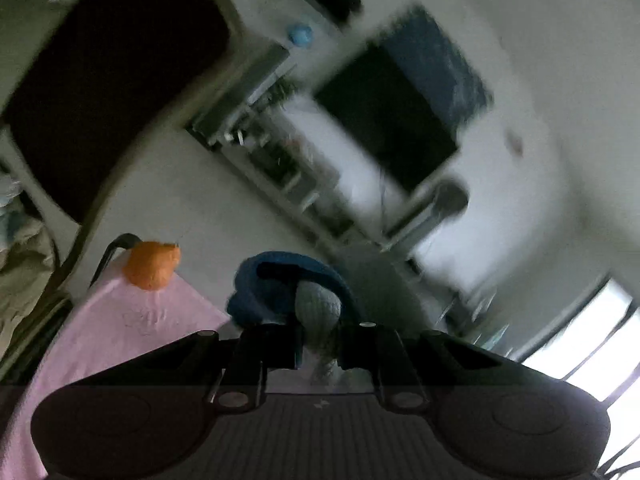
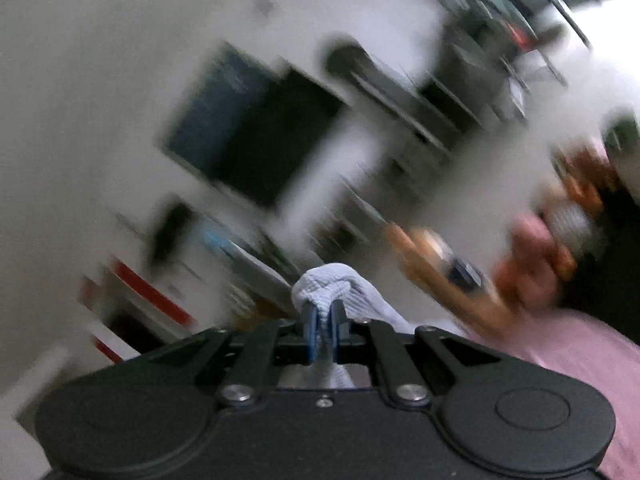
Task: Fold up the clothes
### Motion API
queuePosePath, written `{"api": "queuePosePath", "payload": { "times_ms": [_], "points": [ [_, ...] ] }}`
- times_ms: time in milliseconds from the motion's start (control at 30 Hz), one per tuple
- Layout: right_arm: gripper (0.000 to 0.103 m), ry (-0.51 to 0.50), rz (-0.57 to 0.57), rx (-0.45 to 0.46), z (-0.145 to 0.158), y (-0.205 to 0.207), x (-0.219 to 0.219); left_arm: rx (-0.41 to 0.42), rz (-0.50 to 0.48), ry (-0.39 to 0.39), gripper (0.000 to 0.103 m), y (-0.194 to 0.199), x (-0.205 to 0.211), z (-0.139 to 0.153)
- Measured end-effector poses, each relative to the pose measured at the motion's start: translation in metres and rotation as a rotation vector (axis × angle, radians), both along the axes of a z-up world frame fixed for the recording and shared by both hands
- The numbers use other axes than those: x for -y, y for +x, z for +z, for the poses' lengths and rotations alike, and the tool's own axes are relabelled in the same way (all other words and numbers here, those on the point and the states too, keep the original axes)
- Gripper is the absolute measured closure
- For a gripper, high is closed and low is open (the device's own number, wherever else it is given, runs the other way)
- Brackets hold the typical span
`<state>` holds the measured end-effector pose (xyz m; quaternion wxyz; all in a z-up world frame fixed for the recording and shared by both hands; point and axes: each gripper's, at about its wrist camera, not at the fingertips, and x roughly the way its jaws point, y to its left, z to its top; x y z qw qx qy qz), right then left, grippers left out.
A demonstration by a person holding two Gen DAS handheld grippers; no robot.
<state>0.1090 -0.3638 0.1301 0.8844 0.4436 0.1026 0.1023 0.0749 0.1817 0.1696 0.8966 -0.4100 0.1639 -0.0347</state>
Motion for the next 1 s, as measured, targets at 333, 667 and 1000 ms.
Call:
{"api": "queuePosePath", "payload": {
  "times_ms": [333, 667, 1000],
  "points": [
    [0.096, -0.110, 0.052, 0.306, 0.112, -0.149, -0.010, 0.289, 0.048, 0.098, 0.090, -0.133, 0.011, 0.094],
    [0.096, -0.243, -0.003, -0.010, 0.067, -0.030, -0.046, -0.117, 0.073, 0.187, 0.090, 0.019, -0.001, 0.040],
    [0.096, -0.282, -0.023, 0.018, 0.059, -0.012, -0.033, 0.004, 0.104, 0.281, 0.089, 0.011, -0.002, 0.028]
  ]
}}
